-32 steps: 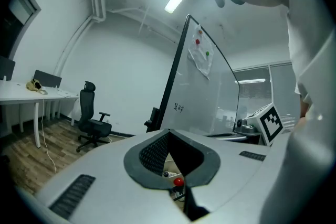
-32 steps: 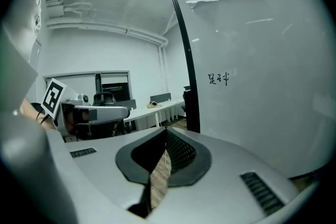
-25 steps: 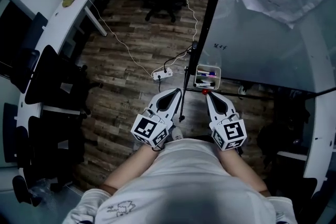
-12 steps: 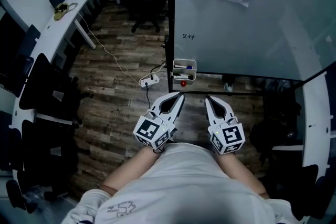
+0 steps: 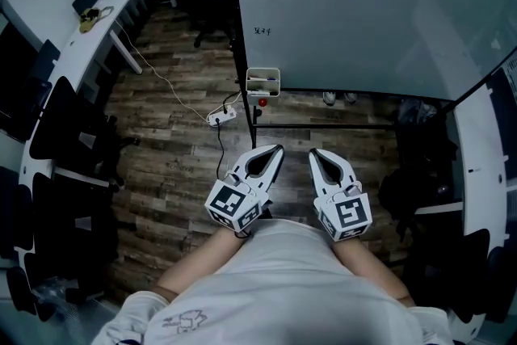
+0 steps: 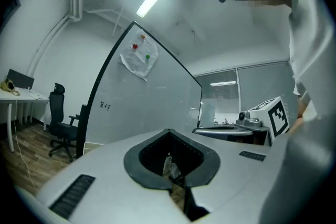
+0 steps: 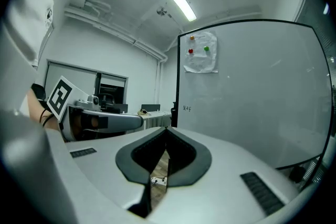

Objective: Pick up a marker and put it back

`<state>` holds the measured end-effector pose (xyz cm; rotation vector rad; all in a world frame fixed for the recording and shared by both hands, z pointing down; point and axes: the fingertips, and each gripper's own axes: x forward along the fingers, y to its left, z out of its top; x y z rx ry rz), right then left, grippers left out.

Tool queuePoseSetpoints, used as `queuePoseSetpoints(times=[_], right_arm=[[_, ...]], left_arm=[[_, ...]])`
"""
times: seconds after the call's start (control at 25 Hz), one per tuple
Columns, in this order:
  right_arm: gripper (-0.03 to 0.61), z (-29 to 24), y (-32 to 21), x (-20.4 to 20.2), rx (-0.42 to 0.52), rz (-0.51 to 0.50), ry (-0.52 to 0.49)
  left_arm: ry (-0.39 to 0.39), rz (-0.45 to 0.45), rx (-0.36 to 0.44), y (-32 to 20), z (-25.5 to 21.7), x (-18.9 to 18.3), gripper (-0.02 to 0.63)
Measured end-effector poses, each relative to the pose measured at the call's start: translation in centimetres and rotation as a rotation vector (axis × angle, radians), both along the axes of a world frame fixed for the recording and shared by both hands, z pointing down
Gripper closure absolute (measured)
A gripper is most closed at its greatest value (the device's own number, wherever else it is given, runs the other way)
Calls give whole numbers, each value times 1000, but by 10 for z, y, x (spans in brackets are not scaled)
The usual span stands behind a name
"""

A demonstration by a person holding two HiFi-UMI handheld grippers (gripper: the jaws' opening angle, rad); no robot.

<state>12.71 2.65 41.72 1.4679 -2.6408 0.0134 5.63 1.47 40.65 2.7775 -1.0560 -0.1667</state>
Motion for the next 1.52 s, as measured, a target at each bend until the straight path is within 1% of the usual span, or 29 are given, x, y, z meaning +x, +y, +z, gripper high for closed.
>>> queuePoseSetpoints(times=[0.16, 0.4, 0.56, 0.72, 0.92, 1.24, 1.52], right_arm=[[568, 2, 29, 11, -5, -12, -29], [568, 6, 61, 6, -34, 3, -72], [568, 8, 79, -2, -33, 19, -84], [568, 8, 92, -3, -54, 57, -106], [568, 10, 107, -20, -66, 90, -103], [568, 1, 116, -62, -48, 92, -101], [568, -4, 115, -73, -38, 100, -105]], left_arm=[[-10, -5, -7, 32, 4, 10, 609], [-24, 1, -27, 63, 7, 2, 609], [-30, 51, -52, 81, 17, 5, 609], [-24, 97, -69, 96, 22, 8, 609], [-22, 110, -55, 105, 16, -14, 609], [-20, 98, -38, 112, 6, -62, 609], [-22, 104, -31, 112, 3, -74, 609]])
